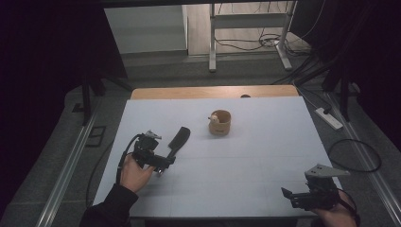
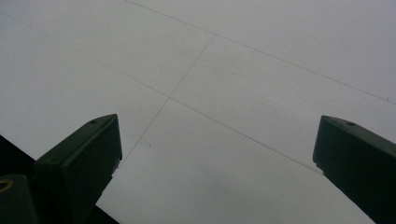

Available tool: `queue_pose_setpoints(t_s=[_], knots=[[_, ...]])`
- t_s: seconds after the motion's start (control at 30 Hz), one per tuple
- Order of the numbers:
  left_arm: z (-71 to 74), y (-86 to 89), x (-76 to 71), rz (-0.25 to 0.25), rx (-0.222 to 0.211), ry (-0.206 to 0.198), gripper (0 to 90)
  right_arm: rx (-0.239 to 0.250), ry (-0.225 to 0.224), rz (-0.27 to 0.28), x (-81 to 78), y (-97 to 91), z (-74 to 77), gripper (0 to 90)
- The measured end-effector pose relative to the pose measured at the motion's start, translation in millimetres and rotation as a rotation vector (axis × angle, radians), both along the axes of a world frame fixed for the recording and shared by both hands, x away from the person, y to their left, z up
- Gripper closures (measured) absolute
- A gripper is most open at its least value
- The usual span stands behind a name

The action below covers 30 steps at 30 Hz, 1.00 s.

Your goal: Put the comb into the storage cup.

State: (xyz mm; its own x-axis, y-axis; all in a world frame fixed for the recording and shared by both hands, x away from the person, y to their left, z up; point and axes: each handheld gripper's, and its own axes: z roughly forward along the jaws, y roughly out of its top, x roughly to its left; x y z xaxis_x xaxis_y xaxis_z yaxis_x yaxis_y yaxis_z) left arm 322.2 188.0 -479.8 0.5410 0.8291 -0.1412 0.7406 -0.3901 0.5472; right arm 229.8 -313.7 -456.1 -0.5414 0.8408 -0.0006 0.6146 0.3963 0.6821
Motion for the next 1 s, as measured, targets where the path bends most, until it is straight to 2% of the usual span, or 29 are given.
queue_pose_setpoints(t_s=[0.47, 0.67, 1.0], knots=[[-16.0, -6.5, 9.0, 0.002, 0.036, 0.036, 0.0, -0.001, 0.005, 0.001, 0.5, 0.1, -0.3, 1.2], [-27.5, -14.1, 15.2, -0.012, 0.085, 0.058, 0.0, -0.002, 0.006, 0.002, 0.5, 0.2, -0.4, 1.2], [-38.2, -22.0, 21.3, -0.022, 0.135, 0.073, 0.0, -0.004, 0.008, 0.003, 0.7, 0.3, -0.5, 1.1]])
